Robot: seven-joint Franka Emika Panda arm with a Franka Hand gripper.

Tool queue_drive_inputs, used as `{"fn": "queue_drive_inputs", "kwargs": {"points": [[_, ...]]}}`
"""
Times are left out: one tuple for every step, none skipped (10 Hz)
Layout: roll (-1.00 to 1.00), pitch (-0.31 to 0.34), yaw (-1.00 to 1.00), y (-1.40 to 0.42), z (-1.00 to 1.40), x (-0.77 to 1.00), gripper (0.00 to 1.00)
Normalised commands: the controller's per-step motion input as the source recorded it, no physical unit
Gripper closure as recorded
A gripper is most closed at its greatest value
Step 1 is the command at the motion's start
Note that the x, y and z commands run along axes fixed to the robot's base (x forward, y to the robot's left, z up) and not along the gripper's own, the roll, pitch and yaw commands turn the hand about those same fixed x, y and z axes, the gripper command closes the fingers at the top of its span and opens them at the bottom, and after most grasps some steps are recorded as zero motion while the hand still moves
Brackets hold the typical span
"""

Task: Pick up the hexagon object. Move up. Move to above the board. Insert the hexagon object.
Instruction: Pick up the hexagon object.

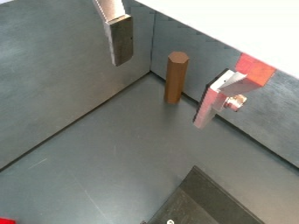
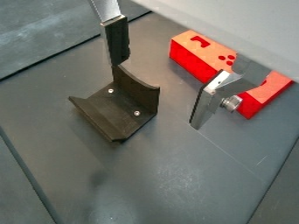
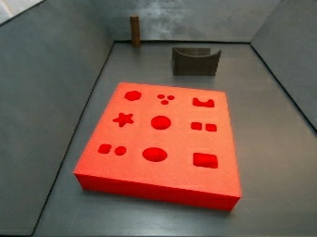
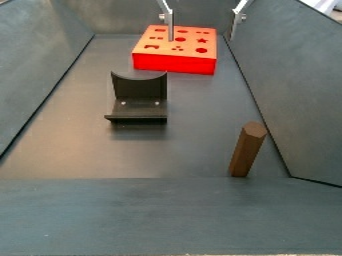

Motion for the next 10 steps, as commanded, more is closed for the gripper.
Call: {"fn": "queue_drive_inputs", "kwargs": {"points": [[0.00, 0.000, 0.00, 0.00, 0.00, -0.02, 0.00], [0.01, 0.011, 0.06, 0.13, -0.20, -0.09, 0.00], [-0.07, 0.000, 0.15, 0.68, -0.25, -0.35, 0.00], [-0.09, -0.084, 0.11, 0.77, -0.26, -0.68, 0.00], [-0.09, -0.174, 0.23, 0.82, -0.26, -0.55, 0.00], [-0.06, -0.086, 0.26, 0.89, -0.30, -0.38, 0.00], [-0.05, -0.071, 0.28, 0.88, -0.41, -0.49, 0.00], [0.00, -0.107, 0.22, 0.75, -0.50, -0.53, 0.00], [-0.01, -0.044, 0.23, 0.77, -0.50, -0.18, 0.00], [-0.02, -0.040, 0.24, 0.74, -0.53, -0.20, 0.00]]}}
